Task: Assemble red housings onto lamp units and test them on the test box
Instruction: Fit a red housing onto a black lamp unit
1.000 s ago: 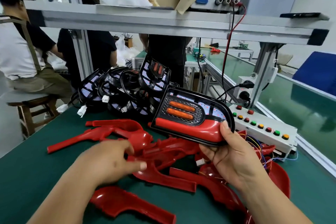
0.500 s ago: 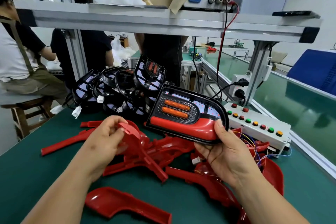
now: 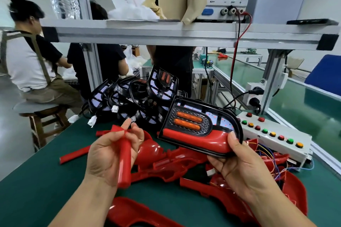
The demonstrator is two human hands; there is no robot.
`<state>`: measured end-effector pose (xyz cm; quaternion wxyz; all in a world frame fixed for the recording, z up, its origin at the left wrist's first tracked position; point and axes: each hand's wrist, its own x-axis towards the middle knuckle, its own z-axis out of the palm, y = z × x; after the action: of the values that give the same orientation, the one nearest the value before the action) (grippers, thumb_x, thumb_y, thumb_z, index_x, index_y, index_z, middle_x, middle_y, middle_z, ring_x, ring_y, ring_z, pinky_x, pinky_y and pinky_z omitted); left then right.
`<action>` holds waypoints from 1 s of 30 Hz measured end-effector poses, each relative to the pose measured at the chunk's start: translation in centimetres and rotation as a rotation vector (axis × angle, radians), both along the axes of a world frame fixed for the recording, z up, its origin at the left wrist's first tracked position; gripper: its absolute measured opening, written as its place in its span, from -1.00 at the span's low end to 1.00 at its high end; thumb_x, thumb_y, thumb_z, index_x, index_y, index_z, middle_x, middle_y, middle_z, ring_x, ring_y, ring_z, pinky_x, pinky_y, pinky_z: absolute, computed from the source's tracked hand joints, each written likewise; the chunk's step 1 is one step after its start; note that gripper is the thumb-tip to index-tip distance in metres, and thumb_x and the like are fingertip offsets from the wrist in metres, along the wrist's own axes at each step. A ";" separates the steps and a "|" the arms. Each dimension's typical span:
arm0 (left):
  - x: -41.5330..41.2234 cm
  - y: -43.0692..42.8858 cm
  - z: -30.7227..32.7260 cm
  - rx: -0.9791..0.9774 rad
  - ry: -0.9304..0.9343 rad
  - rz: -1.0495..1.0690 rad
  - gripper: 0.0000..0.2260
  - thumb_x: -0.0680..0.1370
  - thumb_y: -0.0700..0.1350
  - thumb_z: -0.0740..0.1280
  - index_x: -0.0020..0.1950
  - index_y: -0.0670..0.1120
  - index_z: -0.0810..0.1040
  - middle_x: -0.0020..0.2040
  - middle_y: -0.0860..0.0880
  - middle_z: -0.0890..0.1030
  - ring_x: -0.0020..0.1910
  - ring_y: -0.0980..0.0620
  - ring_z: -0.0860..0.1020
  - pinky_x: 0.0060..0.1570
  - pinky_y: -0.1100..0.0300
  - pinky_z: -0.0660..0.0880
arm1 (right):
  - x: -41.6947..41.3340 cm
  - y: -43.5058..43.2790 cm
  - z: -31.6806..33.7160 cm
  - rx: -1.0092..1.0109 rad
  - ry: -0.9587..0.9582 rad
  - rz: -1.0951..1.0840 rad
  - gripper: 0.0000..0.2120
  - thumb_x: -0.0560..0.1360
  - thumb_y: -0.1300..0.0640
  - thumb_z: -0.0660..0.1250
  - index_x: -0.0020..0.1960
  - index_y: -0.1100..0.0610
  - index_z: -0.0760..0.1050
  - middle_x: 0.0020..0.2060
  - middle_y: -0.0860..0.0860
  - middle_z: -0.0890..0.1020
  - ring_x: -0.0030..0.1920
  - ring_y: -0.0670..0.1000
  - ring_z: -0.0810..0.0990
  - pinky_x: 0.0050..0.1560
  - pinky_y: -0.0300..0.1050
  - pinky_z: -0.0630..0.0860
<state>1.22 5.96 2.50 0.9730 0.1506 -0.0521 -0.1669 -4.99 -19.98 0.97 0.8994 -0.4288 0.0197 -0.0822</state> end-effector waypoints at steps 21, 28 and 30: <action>1.2 -2.1 -1.7 1.513 -0.711 0.528 -0.75 0.58 0.20 0.14 0.15 0.26 0.55 0.11 0.25 0.61 0.19 0.20 0.54 0.15 0.46 0.39 | -0.5 0.3 0.9 -0.056 -0.046 0.011 -0.65 0.42 0.07 0.33 0.16 0.18 0.53 -0.09 0.12 0.71 -0.17 0.05 0.70 -0.20 -0.05 0.66; -0.1 -4.5 -1.0 0.866 -0.428 -0.017 -0.57 0.47 0.26 0.28 0.15 0.02 0.67 0.13 -0.15 0.68 0.09 -0.16 0.66 -0.10 -0.03 0.63 | -1.1 0.8 1.3 -0.200 -0.111 0.134 -0.69 0.42 0.15 0.33 0.16 0.14 0.48 0.00 0.10 0.69 -0.09 0.02 0.69 -0.11 -0.05 0.66; -0.1 -4.6 -1.1 0.824 -0.328 0.004 -0.60 0.47 0.22 0.27 0.09 -0.01 0.69 0.10 -0.17 0.69 0.01 -0.16 0.69 -0.20 -0.01 0.63 | -1.7 0.4 2.4 -0.484 -0.040 0.078 -0.63 0.40 -0.02 0.38 0.18 0.03 0.48 0.00 0.00 0.70 -0.07 -0.02 0.69 -0.10 -0.11 0.64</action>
<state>1.13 1.37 1.39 0.8108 0.5507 -0.1347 -0.1459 -6.70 -19.63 3.38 0.7732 -0.6305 -0.0352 -0.0581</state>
